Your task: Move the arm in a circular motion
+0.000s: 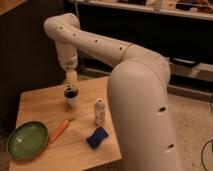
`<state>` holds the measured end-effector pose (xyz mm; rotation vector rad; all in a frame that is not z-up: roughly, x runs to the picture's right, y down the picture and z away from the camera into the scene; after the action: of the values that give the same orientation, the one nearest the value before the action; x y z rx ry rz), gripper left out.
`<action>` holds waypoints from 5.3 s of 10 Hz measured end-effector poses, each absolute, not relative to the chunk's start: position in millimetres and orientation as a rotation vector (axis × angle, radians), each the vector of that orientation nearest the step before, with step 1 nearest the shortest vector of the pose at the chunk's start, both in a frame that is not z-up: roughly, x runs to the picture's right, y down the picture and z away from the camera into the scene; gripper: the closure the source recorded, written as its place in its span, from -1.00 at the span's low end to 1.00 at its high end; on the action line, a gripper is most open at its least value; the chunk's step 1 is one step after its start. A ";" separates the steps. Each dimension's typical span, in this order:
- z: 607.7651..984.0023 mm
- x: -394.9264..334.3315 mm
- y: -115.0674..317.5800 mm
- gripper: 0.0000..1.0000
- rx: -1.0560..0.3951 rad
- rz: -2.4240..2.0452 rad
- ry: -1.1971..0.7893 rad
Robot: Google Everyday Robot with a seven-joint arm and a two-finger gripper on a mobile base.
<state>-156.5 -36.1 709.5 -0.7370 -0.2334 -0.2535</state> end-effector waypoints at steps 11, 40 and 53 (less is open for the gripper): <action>722.8 -209.5 -179.8 -0.60 -0.504 -0.446 -0.509; 662.6 119.0 61.1 -0.60 -0.590 0.248 -0.353; 691.7 -211.4 22.1 -0.60 -0.820 -0.274 -0.532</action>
<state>-211.4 22.1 691.7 -0.8199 -0.5325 -0.2742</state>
